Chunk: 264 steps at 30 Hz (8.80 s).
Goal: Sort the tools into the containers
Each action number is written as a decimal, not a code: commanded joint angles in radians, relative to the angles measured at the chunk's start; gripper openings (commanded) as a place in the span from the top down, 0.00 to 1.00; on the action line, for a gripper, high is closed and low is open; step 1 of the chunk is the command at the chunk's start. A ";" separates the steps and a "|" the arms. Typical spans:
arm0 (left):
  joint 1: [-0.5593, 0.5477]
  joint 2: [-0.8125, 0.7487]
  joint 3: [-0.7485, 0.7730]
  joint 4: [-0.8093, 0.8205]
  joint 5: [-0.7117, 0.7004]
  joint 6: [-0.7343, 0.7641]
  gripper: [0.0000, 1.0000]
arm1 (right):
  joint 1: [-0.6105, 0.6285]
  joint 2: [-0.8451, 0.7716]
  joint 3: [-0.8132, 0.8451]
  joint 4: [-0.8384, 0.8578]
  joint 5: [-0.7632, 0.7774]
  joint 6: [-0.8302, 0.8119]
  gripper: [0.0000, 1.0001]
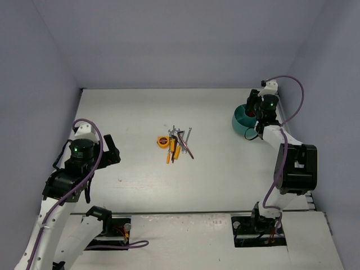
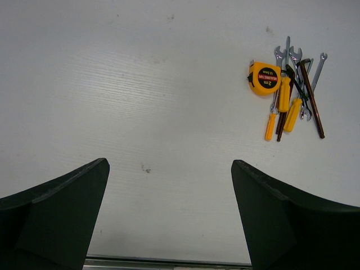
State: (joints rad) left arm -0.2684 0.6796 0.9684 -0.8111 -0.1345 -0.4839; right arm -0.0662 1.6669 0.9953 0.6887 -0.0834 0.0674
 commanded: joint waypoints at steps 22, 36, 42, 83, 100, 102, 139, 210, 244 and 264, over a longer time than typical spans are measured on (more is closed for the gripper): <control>-0.006 0.194 0.121 0.044 0.078 -0.030 0.12 | 0.576 -0.053 0.229 -0.623 -0.072 0.143 0.63; -0.010 0.138 0.058 -0.004 0.082 -0.014 0.12 | 0.755 0.334 0.493 -0.668 0.190 0.179 0.68; -0.009 0.121 0.038 -0.016 0.092 -0.021 0.12 | 0.761 0.394 0.536 -0.667 0.306 0.202 0.71; -0.009 0.119 0.035 -0.020 0.079 -0.036 0.12 | 0.620 0.076 0.514 -0.664 0.103 -0.058 1.00; -0.010 0.057 0.028 -0.023 0.092 -0.027 0.12 | 0.436 0.006 0.439 -0.662 -0.097 -0.268 1.00; -0.011 0.043 0.021 -0.023 0.092 -0.027 0.12 | 0.374 -0.001 0.456 -0.661 -0.136 -0.299 1.00; -0.011 0.061 0.009 -0.022 0.082 -0.032 0.12 | 0.175 0.134 0.407 -0.221 0.164 0.010 1.00; -0.057 0.188 0.040 -0.023 0.158 -0.034 0.12 | 0.649 0.319 0.357 -0.417 -0.186 0.034 0.78; -0.134 0.306 0.084 -0.007 0.159 -0.015 0.12 | 0.707 0.274 0.169 -0.445 0.091 0.046 0.76; -0.158 0.345 0.099 -0.006 0.156 -0.012 0.12 | 0.728 0.122 0.131 -0.572 0.373 0.521 0.68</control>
State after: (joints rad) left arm -0.4184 1.0131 1.0138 -0.8507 0.0298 -0.5041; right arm 0.6496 1.7905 1.1229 0.1656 0.2367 0.4502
